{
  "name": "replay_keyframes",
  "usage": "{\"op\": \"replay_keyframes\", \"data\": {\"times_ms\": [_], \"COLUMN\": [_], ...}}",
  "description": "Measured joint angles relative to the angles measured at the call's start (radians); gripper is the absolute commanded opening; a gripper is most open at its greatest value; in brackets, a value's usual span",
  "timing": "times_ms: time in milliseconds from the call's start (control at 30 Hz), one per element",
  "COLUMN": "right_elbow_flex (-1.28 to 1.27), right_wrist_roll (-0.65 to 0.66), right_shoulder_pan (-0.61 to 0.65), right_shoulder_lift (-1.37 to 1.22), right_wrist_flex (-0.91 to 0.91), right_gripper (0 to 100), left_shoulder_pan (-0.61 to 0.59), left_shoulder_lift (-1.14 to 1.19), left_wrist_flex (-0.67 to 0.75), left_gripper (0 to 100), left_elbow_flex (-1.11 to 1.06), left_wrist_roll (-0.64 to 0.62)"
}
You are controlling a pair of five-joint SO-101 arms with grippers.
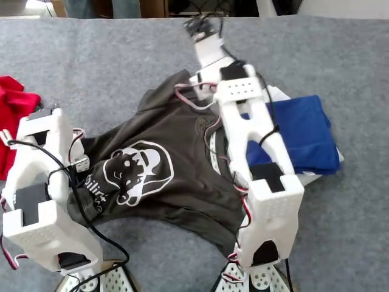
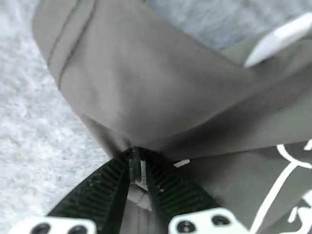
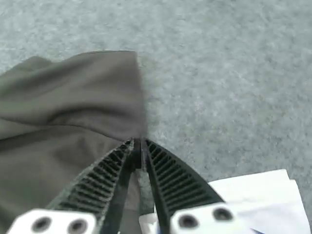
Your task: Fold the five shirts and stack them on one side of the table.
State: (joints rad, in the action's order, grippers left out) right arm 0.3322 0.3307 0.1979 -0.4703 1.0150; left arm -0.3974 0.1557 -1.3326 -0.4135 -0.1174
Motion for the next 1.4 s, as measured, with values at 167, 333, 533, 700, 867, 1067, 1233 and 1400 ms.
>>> {"op": "replay_keyframes", "data": {"times_ms": [167,333,533,700,867,1067,1233,1400], "right_elbow_flex": [0.227,0.476,0.76,0.876,0.652,0.198,-0.147,-0.178], "right_wrist_roll": [0.0,-0.068,-0.106,-0.084,-0.077,-0.011,0.043,0.055], "right_shoulder_pan": [0.052,0.155,0.216,0.216,0.216,0.216,0.183,0.172], "right_shoulder_lift": [-0.203,-0.446,-0.671,-0.732,-0.606,-0.362,-0.152,-0.015], "right_wrist_flex": [0.181,0.344,0.56,0.704,0.721,0.715,0.568,0.468], "right_gripper": [2.1,2.1,1.6,1.5,1.5,1.5,1.6,12.6], "left_shoulder_pan": [-0.075,-0.149,-0.178,-0.189,-0.196,-0.196,-0.196,-0.195], "left_shoulder_lift": [-0.097,-0.247,-0.31,-0.31,-0.31,-0.31,-0.31,-0.239], "left_wrist_flex": [-0.002,-0.002,0.034,0.057,0.063,0.137,0.147,0.167], "left_gripper": [3,3,3,3,3,3,3,3], "left_elbow_flex": [-0.106,-0.195,-0.216,-0.216,-0.169,-0.123,-0.118,-0.101], "left_wrist_roll": [0.129,0.265,0.299,0.249,0.23,0.199,0.198,0.18]}}
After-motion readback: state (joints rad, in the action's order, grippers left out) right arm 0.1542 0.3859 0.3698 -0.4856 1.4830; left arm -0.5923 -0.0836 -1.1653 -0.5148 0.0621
